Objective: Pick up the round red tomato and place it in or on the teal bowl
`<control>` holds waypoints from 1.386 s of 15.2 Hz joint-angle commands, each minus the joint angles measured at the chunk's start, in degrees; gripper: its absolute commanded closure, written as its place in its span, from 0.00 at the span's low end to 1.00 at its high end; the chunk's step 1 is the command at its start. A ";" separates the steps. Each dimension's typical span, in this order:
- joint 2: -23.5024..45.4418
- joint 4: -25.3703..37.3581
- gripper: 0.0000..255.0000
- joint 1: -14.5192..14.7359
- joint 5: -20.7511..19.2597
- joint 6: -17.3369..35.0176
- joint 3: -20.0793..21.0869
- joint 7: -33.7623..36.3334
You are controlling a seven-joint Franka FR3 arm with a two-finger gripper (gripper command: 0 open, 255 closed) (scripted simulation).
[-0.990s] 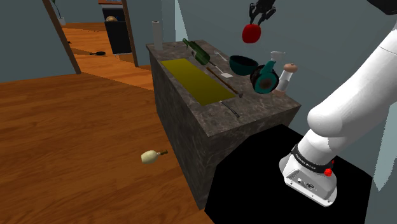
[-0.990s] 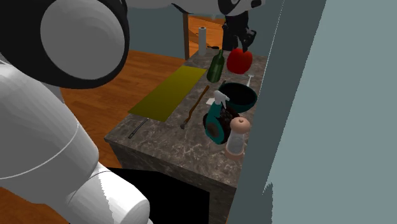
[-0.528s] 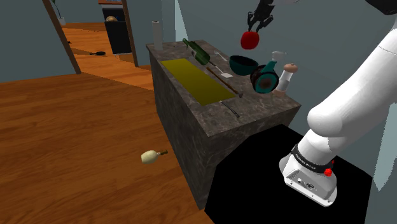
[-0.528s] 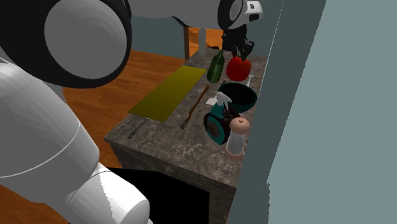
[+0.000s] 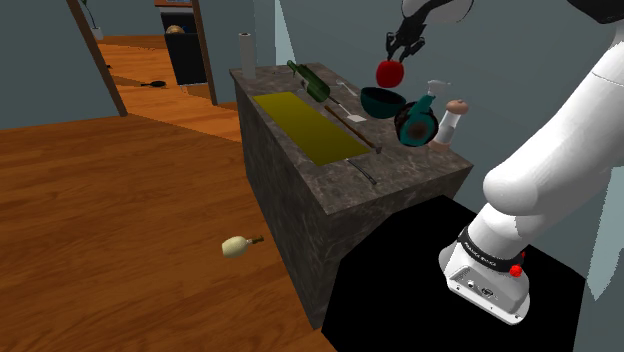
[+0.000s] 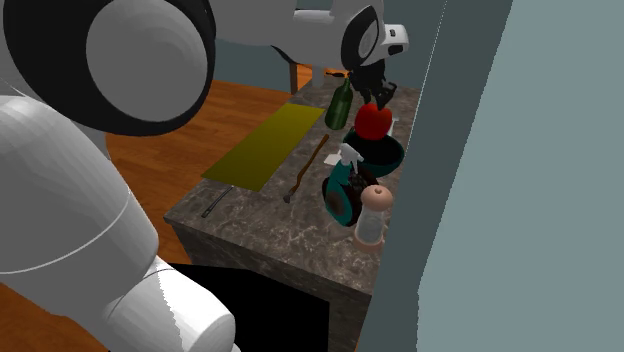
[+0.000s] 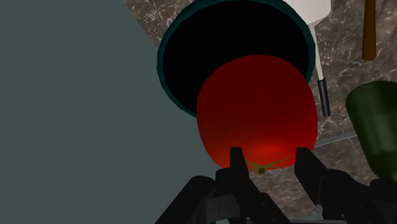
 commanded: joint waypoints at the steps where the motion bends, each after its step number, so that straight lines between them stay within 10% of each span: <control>1: 0.20 -1.40 1.00 0.03 -0.15 1.64 0.03 0.26; 14: 1.75 -4.42 1.00 -0.03 -0.22 6.20 -0.03 0.47; 15: 1.74 -4.40 0.00 -0.03 -0.23 6.17 -0.03 0.49; 21: 0.11 -4.64 0.00 0.04 -0.49 4.78 0.01 0.65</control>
